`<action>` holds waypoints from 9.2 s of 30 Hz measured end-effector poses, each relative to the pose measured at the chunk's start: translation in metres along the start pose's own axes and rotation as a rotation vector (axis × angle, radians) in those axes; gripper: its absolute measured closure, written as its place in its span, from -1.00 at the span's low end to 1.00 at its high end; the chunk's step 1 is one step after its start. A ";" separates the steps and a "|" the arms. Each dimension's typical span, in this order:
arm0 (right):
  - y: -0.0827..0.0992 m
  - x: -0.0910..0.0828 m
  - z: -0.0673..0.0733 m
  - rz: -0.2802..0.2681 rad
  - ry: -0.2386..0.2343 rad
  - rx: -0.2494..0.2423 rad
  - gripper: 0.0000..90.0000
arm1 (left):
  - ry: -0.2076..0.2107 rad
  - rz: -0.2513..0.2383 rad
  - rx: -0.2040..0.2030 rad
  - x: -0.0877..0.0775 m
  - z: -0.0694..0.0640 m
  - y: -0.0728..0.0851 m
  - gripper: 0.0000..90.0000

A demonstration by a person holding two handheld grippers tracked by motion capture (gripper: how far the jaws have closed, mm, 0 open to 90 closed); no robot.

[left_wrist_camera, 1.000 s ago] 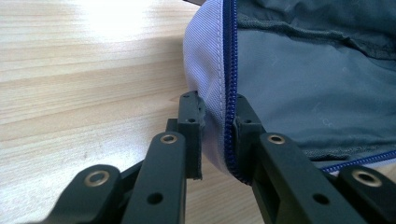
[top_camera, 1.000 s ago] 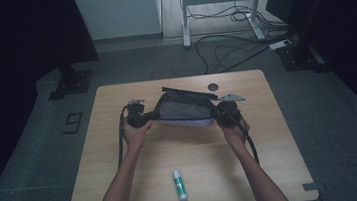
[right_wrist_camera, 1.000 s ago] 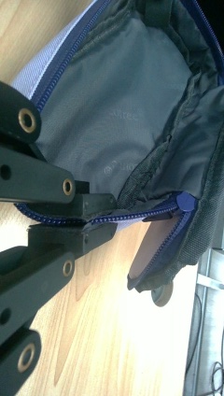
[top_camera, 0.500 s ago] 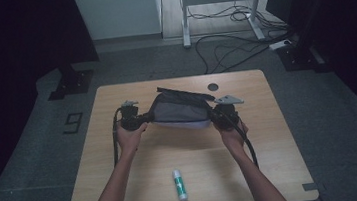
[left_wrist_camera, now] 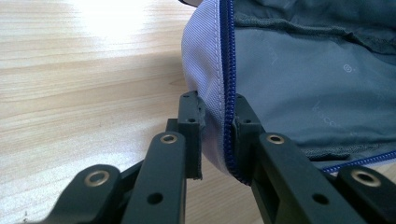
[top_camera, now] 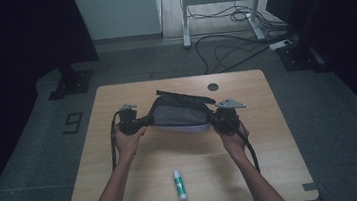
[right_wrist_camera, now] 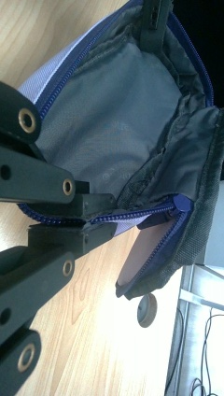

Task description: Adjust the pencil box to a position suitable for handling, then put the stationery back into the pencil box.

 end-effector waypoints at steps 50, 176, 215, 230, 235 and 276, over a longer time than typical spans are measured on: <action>0.089 0.021 -0.001 0.150 -0.062 0.066 0.85 | -0.022 0.152 0.035 0.021 0.000 0.078 0.65; 0.146 0.010 0.147 0.303 -0.306 -0.253 0.44 | 0.011 0.080 -0.014 -0.021 0.038 0.113 -0.30; 0.115 -0.013 0.133 0.166 -0.287 -0.224 0.45 | 0.011 0.081 -0.013 -0.021 0.038 0.113 -0.30; 0.098 -0.012 0.118 0.124 -0.267 -0.186 0.45 | 0.013 0.081 -0.011 -0.022 0.037 0.113 -0.30; 0.090 -0.011 0.111 0.108 -0.265 -0.170 0.45 | 0.012 0.074 -0.022 -0.024 0.039 0.112 -0.30; 0.040 0.058 0.065 0.206 -0.137 -0.102 0.45 | 0.030 0.073 -0.012 -0.026 0.035 0.112 -0.30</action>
Point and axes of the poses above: each handheld gripper's, and its own axes: x roughly forward along the jaws, y roughly out of its underside, z roughly to its left, the point moved 3 cm from there along x, roughly forward along the jaws, and after that the axes turned 14 degrees about -y, right-handed, at the moved point
